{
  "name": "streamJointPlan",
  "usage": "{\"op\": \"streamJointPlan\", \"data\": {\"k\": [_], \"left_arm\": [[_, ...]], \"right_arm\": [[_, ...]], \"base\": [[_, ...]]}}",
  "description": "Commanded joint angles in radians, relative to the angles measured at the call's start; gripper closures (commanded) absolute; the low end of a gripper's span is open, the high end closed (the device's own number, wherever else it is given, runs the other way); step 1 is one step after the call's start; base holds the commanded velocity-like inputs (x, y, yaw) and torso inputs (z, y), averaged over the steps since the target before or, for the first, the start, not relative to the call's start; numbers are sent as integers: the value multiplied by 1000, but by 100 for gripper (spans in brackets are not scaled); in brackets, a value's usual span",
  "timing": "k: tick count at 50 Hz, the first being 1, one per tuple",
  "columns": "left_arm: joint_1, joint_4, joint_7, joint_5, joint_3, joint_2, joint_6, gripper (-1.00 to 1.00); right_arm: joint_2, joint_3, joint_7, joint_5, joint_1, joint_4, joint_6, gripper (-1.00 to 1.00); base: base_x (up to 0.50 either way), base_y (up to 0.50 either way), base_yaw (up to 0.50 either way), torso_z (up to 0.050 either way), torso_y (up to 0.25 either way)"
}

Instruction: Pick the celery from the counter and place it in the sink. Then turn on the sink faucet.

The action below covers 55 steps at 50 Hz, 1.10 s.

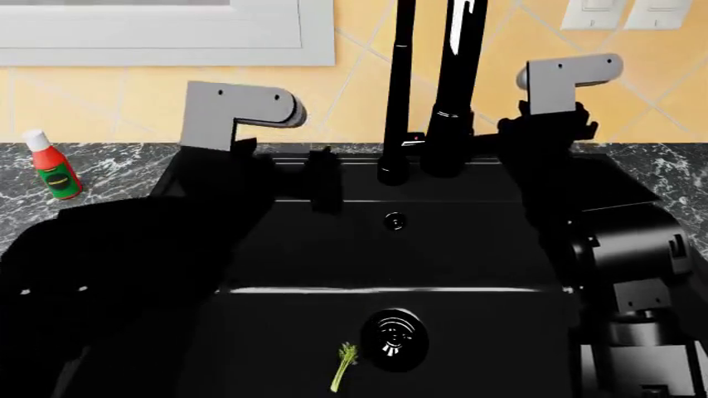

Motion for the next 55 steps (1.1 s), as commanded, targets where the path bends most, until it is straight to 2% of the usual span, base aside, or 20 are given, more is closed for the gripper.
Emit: {"op": "streamJointPlan", "data": {"k": [1, 8, 13, 21, 36, 39, 55], "left_arm": [[18, 10, 37, 111, -56, -11, 121, -100], [-13, -23, 54, 173, -57, -10, 141, -100], [-13, -17, 68, 278, -47, -12, 190, -100], [-7, -30, 76, 279, -49, -13, 197, -100], [24, -2, 65, 313, -78, -26, 259, -100], [1, -13, 62, 318, -56, -28, 221, -100], [35, -16, 78, 311, -64, -30, 247, -100]], "right_arm": [[-20, -10, -5, -11, 40, 75, -48, -100], [-28, -13, -11, -12, 60, 116, -72, -100], [-36, -16, -19, -14, 76, 150, -94, -100], [-30, -18, -16, -15, 86, 151, -93, -100], [-34, -28, -22, -22, 108, 197, -123, -100], [-37, -37, -28, -26, 120, 205, -131, -100], [-31, -119, -58, -79, 197, 249, -162, -100]], "base": [[0, 0, 0, 0, 0], [0, 0, 0, 0, 0], [0, 0, 0, 0, 0], [0, 0, 0, 0, 0], [0, 0, 0, 14, -245], [0, 0, 0, 0, 0], [0, 0, 0, 0, 0]]}}
